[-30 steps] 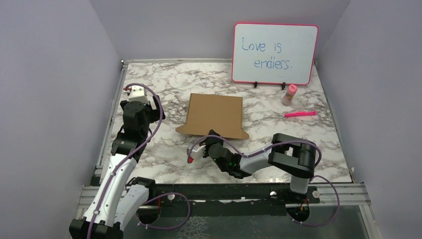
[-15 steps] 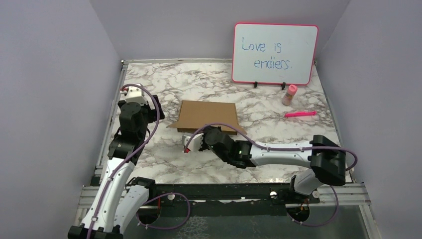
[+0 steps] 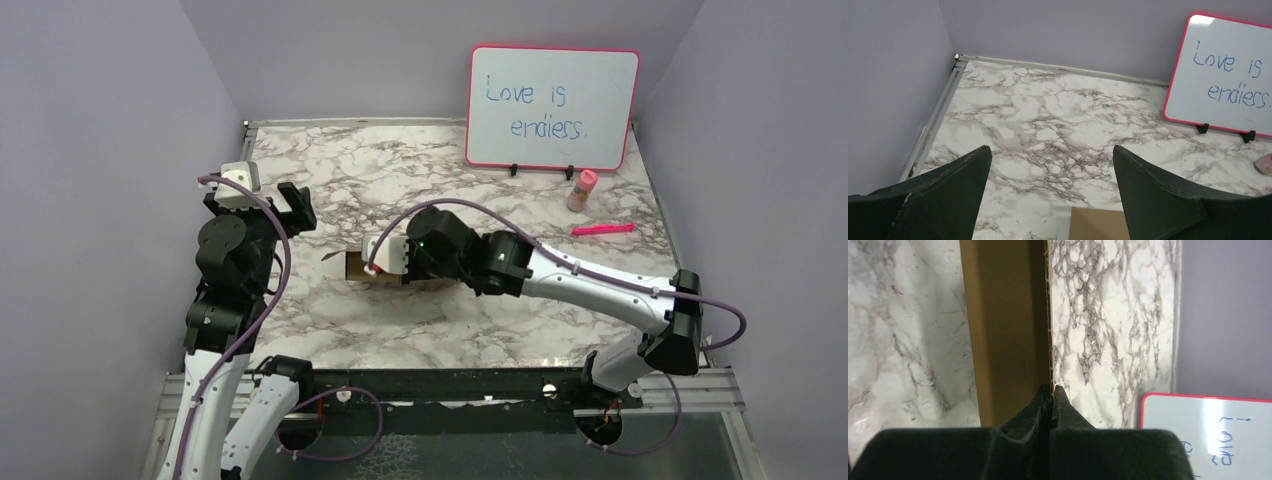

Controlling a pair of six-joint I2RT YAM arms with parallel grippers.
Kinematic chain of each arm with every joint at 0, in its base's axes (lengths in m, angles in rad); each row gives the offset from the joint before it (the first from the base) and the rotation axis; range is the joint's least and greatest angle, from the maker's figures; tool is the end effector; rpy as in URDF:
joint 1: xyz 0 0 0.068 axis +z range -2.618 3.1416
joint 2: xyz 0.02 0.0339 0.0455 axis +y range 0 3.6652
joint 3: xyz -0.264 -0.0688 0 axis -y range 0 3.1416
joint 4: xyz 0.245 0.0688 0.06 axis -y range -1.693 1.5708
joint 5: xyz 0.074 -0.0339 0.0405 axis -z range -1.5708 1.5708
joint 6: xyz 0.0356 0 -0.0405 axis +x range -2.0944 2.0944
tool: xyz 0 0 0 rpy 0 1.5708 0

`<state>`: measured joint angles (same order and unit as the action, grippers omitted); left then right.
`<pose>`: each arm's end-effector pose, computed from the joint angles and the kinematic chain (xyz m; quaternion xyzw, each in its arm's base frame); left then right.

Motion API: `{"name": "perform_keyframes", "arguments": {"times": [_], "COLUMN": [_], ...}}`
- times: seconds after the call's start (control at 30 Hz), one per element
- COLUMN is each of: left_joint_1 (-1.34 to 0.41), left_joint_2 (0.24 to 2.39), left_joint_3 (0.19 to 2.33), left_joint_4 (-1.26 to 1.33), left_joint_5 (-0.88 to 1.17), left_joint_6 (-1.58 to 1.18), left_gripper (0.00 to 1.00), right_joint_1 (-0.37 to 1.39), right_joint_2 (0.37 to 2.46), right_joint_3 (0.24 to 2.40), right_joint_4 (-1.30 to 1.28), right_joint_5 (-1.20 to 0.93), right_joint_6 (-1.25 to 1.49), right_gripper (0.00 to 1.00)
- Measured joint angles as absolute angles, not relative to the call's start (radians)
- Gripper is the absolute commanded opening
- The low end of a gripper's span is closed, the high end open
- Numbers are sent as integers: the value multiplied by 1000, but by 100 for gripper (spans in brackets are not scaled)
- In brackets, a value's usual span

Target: Fold the paper box

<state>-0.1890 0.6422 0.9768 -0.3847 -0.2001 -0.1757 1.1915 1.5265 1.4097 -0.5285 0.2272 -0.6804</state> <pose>0.1281 -0.0173 0.4033 -0.0640 0.7214 -0.0532 0.6875 0.1354 0.3179 0.3429 -0.6858 0.5680 0.0140 0.4548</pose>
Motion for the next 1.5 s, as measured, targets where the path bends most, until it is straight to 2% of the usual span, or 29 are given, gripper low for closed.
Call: {"name": "perform_keyframes", "arguments": {"times": [0.23, 0.57, 0.7, 0.9, 1.13, 1.27, 1.5], "left_joint_1": [-189, -189, -190, -190, -197, -199, -200], "left_joint_2": [637, 636, 639, 665, 711, 750, 813], "left_joint_3": [986, 978, 953, 931, 931, 940, 1002], "left_joint_4": [-435, -468, -475, -490, -500, -520, -587], "left_joint_5": [-168, -83, -47, 9, 71, 110, 197], "left_joint_6": [-166, -164, -157, -128, -81, -49, 8], "left_gripper": [91, 90, 91, 90, 89, 88, 85], "right_joint_1": [1067, 926, 903, 901, 901, 901, 901], "right_joint_2": [1551, 1666, 1710, 1732, 1680, 1559, 1353], "right_joint_3": [1582, 1637, 1682, 1703, 1659, 1570, 1452], "right_joint_4": [-732, -757, -758, -763, -733, -696, -675], "right_joint_5": [-4, -182, -192, -197, -169, -112, 68], "right_joint_6": [-642, -660, -672, -680, -623, -560, -395], "right_gripper": [1, 2, 11, 42, 57, 61, 62]}}
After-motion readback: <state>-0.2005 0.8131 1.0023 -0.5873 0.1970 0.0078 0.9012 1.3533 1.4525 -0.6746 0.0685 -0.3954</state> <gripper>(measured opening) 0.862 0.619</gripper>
